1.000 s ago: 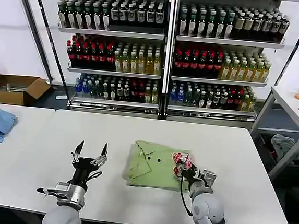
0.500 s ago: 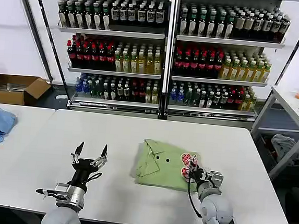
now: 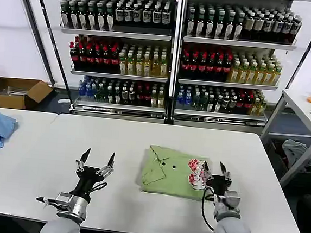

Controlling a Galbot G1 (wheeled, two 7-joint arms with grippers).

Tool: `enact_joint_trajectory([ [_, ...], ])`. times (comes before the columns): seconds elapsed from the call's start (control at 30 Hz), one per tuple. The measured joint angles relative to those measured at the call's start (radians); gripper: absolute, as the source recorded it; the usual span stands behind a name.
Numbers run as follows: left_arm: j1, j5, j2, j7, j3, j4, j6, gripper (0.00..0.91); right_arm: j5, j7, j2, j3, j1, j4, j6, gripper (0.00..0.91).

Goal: Fold and organize the clothes.

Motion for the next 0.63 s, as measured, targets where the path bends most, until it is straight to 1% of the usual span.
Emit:
enact_joint_trajectory([
  [0.1,0.003,-0.005,0.006,0.006,0.0,-0.011,0.012,0.907,-0.042,-0.005,-0.003,0.028,-0.052,0.044,0.049,0.907],
  [0.3,0.015,-0.017,0.018,0.02,0.002,-0.033,0.028,0.907,-0.092,-0.011,0.008,0.081,-0.151,0.131,0.117,0.907],
  [0.43,0.024,-0.026,0.027,0.03,0.004,-0.05,0.042,0.907,-0.114,-0.017,0.015,0.108,-0.208,0.183,0.142,0.907],
  [0.63,0.033,-0.031,0.029,0.045,0.007,-0.066,0.055,0.907,-0.133,-0.02,0.027,0.139,-0.282,0.25,0.161,0.907],
])
